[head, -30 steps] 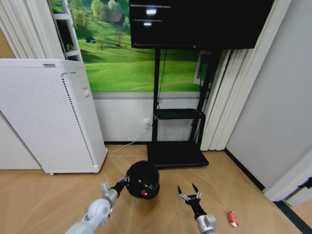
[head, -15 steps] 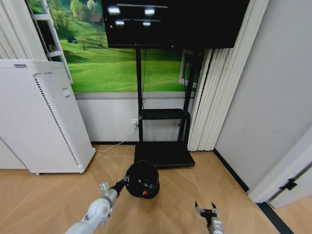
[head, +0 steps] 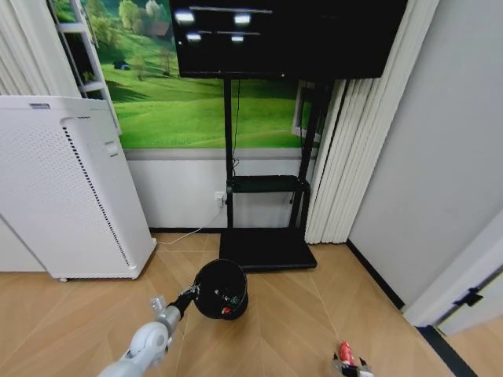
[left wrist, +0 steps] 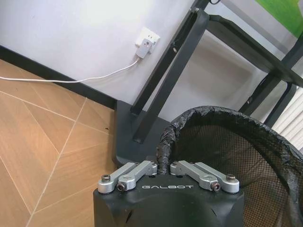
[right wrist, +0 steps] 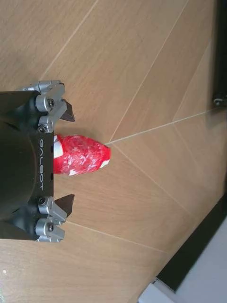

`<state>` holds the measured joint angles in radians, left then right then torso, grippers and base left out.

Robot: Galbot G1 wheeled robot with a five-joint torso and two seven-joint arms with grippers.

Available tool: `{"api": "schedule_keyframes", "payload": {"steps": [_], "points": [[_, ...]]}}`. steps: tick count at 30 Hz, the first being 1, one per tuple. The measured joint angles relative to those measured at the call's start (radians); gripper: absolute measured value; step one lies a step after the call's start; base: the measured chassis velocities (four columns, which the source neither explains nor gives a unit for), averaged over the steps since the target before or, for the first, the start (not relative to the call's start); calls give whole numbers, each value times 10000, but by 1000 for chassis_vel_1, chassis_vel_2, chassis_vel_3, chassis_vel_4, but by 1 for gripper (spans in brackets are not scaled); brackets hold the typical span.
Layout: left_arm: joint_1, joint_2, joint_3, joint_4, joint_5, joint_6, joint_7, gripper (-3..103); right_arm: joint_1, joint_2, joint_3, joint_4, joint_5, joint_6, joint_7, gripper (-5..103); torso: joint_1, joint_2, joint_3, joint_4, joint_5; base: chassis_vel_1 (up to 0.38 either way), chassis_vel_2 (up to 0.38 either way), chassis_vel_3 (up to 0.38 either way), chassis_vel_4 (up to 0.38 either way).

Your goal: Pick up the trash bin and place the garbage on the floor into it.

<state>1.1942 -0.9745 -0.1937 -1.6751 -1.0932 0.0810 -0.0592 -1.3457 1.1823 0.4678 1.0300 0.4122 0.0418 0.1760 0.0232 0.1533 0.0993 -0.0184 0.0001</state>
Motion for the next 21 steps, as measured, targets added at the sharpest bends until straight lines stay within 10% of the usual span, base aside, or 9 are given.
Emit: {"api": "schedule_keyframes", "payload": {"steps": [21], "points": [[160,-70,-117,-83,22,-24,-75,6,388,15,-144,-593,-59,-184,-359,44,-1,1,-1,0,-5,0,0,0,0]]}}
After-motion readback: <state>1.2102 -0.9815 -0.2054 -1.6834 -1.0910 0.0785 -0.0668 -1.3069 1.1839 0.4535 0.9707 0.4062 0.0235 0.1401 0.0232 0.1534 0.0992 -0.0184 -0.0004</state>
